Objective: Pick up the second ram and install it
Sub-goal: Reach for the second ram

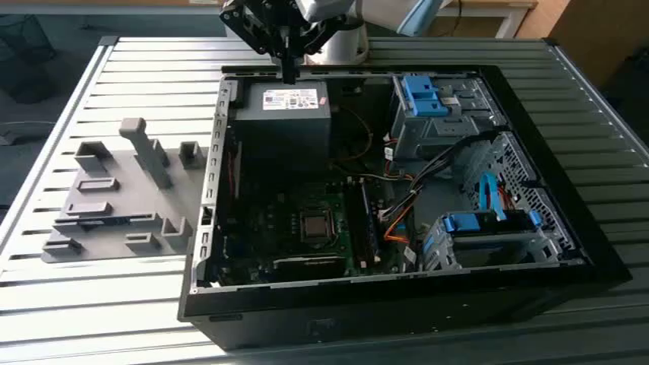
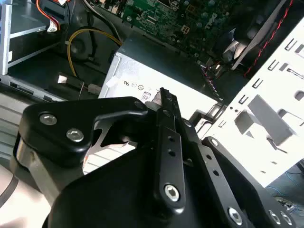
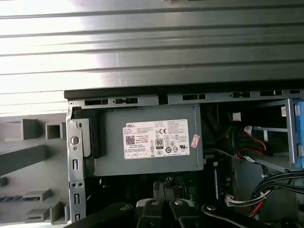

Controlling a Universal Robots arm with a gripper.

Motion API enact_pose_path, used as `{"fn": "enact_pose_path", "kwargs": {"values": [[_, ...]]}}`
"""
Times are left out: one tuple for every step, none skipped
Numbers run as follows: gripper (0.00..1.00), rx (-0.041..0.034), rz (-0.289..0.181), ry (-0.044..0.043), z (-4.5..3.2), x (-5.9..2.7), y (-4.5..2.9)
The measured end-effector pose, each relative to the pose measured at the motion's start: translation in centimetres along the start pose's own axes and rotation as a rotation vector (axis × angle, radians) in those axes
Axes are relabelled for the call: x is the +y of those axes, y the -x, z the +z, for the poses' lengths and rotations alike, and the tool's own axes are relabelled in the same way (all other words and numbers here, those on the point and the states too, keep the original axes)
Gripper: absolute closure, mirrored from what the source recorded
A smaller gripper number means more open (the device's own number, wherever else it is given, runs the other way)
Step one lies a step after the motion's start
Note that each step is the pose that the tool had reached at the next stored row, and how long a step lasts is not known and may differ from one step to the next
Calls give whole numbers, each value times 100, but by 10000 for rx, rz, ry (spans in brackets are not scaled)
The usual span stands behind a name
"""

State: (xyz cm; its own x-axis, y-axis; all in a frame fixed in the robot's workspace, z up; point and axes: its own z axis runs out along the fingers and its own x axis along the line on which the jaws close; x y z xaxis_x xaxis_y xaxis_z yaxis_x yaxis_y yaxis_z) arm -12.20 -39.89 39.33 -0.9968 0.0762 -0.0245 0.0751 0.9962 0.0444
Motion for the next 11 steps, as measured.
{"fn": "enact_pose_path", "kwargs": {"values": [[89,0,0,0,0,0,0],[89,0,0,0,0,0,0],[89,0,0,0,0,0,-1],[89,0,0,-1,-1,0,-2],[89,1,1,-1,-1,0,-4],[89,0,1,-1,-1,0,-7],[89,0,1,0,0,-1,-12],[89,0,1,0,0,-1,-17],[89,0,0,0,-1,-2,-23],[89,0,0,0,-1,-2,-28],[89,0,1,0,-1,-2,-34]]}}
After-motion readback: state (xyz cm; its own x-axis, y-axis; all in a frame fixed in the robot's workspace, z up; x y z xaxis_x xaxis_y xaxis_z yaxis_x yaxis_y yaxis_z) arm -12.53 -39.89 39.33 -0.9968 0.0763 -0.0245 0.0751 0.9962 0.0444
